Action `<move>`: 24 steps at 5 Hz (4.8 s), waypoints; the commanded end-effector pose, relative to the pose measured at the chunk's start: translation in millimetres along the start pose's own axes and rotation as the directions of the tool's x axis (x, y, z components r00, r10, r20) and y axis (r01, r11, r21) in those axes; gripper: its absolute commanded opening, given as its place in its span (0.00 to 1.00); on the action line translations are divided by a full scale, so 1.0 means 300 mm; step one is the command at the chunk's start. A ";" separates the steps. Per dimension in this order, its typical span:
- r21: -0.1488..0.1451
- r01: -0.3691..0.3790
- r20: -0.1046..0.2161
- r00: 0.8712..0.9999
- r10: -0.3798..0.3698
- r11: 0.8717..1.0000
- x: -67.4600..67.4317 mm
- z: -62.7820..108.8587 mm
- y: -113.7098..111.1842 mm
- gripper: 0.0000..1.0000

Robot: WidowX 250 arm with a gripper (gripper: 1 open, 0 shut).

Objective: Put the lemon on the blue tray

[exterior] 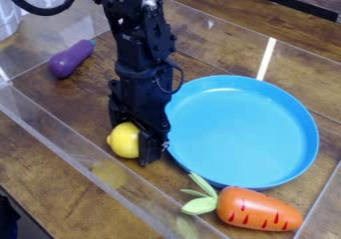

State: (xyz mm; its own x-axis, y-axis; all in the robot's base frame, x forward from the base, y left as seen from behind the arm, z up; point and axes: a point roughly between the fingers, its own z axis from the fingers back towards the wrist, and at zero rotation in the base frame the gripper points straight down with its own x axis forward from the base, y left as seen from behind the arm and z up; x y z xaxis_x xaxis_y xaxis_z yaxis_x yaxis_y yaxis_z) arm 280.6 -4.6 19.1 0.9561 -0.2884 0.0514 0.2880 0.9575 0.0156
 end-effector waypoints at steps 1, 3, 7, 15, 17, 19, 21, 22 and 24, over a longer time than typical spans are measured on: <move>0.000 -0.014 0.020 1.000 0.014 1.000 0.005 0.007 0.032 0.00; -0.014 -0.015 0.020 1.000 0.015 1.000 -0.002 0.005 0.046 0.00; -0.039 -0.002 0.013 1.000 0.003 0.999 -0.014 0.004 0.055 0.00; 0.111 0.112 0.011 0.993 -0.114 0.987 0.147 0.263 0.015 0.00; 0.137 0.111 -0.008 0.994 -0.111 0.984 0.144 0.306 -0.003 0.00; 0.145 0.106 -0.010 0.994 -0.105 0.984 0.131 0.316 -0.020 0.00; 0.157 0.090 -0.003 0.996 -0.091 0.984 0.119 0.318 -0.040 0.00; 0.162 0.084 0.001 0.996 -0.085 0.983 0.114 0.318 -0.052 0.00; 0.175 0.053 0.013 0.998 -0.056 0.983 0.106 0.312 -0.065 0.00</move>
State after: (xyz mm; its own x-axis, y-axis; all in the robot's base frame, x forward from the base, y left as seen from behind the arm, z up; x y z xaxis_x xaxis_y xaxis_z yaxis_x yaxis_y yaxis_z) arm 297.5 -26.6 92.7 0.9462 -0.3234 -0.0108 0.3201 0.9304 0.1786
